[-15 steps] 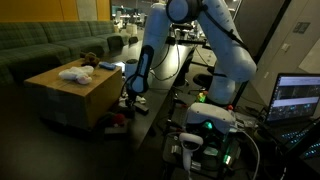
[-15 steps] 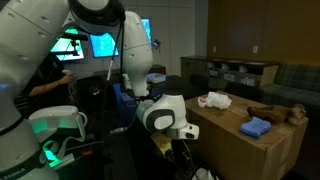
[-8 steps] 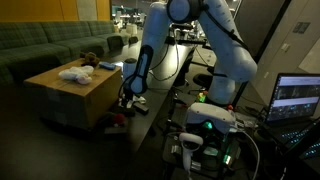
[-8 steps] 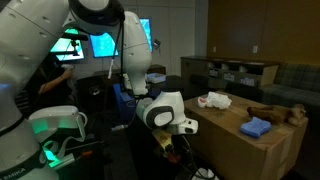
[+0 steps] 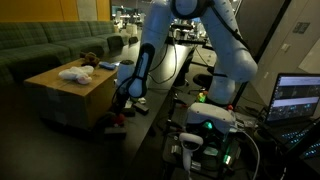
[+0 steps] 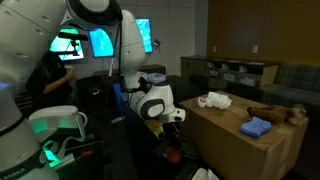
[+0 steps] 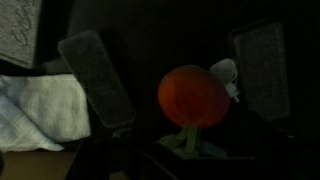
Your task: Put the white towel on the table, then the blue sponge on the box, the right duster on the table, the moose doll on the box, the duster on the table, the turnip plushie on the box, the plastic on the table and finally the first left duster on the box
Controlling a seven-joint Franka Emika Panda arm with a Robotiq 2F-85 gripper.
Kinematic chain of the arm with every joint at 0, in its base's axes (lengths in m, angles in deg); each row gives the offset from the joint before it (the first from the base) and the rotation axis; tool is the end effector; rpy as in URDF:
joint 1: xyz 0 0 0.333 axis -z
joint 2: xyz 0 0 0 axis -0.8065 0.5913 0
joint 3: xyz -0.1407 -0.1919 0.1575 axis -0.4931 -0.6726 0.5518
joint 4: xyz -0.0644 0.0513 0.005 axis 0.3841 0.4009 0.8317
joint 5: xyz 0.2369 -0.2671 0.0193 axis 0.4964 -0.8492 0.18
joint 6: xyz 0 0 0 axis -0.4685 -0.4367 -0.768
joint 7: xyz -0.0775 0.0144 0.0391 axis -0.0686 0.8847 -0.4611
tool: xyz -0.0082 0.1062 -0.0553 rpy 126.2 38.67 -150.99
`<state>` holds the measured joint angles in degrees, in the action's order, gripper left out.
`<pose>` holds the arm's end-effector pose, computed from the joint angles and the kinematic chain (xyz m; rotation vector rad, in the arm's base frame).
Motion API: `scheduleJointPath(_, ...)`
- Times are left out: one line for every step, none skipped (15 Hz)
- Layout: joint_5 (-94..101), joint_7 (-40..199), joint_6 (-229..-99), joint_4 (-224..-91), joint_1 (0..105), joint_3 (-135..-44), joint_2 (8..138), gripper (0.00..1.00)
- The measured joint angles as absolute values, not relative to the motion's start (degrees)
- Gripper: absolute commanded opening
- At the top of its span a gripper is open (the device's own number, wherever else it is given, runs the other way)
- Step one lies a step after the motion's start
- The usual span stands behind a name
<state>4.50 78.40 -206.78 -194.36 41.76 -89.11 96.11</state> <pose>0.4901 0.0747 0.0677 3.1019 0.2145 0.2206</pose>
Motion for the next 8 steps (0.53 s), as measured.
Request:
scheduleJointPath(4.5, 78.4, -206.8, -194.4, 41.8, -88.2, 96.1, 1.00)
scheduleJointPath(4.5, 78.4, -206.8, -194.4, 41.8, -87.4, 96.1, 1.00)
scheduleJointPath(4.5, 78.4, -206.8, -194.4, 41.8, -86.7, 96.1, 1.00)
scheduleJointPath(4.6, 78.4, -206.8, -194.4, 41.8, -86.2, 96.2, 1.00)
scheduleJointPath(4.6, 78.4, -206.7, -194.4, 41.8, -85.8, 96.3, 1.00)
scheduleJointPath(4.7, 78.4, -206.7, -194.4, 41.8, -85.5, 96.4, 1.00)
scheduleJointPath(4.7, 78.4, -206.7, -194.4, 41.8, -85.5, 96.6, 1.00)
scheduleJointPath(4.7, 78.4, -206.7, -194.3, 41.8, -85.5, 96.9, 1.00)
